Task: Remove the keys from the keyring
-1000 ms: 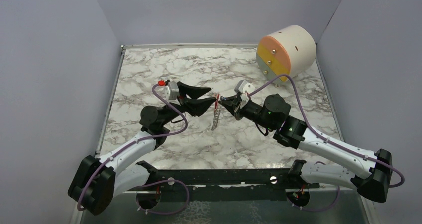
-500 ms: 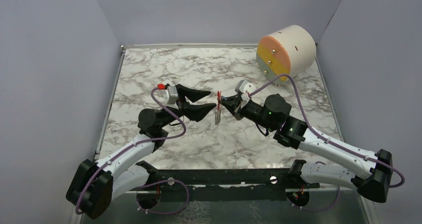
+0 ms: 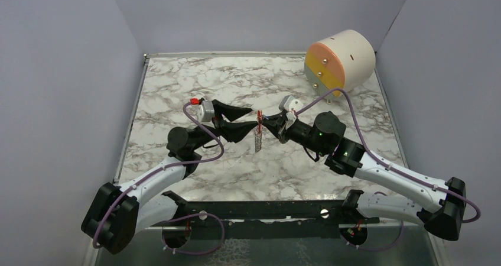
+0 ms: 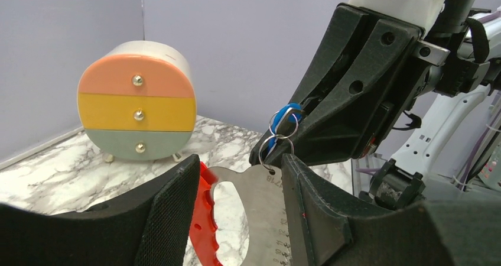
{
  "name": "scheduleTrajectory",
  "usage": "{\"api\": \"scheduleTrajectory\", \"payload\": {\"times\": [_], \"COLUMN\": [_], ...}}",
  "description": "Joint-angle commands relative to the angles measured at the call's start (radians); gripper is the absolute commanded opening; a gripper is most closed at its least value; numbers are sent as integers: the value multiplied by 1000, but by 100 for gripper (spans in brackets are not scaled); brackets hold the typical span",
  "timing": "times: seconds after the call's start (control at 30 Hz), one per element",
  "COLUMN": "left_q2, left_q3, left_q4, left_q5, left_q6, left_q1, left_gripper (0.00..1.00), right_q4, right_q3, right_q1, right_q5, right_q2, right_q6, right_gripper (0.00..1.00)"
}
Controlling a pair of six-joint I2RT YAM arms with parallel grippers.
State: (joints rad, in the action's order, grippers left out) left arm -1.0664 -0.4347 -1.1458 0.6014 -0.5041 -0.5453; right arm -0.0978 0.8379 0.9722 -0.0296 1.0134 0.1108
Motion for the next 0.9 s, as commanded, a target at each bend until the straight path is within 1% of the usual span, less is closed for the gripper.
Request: {"api": "scheduleTrajectory", "payload": {"times": [0.0, 0.13, 0.63, 0.87], "left_q2": [-4, -15, -121, -153], "left_q3": [-31, -37, -53, -53], "left_q4": [-78, -98, -213, -279], "left_q5": [-5, -3, 94, 124], "left_q6": [-17, -34, -120, -169], "left_q1": [2, 2, 2, -1], "left_gripper": [54, 51, 51, 45], "right_q4": [-42, -44, -48, -59], "right_q3": [19, 15, 20, 22], "right_q1": [-3, -3, -2, -1], "right_q5": [-34, -40, -36, -28], "right_q2": [-27, -31, -25, -18], "right_q6": [9, 6, 12, 13], "right_gripper": [1, 1, 1, 1]}}
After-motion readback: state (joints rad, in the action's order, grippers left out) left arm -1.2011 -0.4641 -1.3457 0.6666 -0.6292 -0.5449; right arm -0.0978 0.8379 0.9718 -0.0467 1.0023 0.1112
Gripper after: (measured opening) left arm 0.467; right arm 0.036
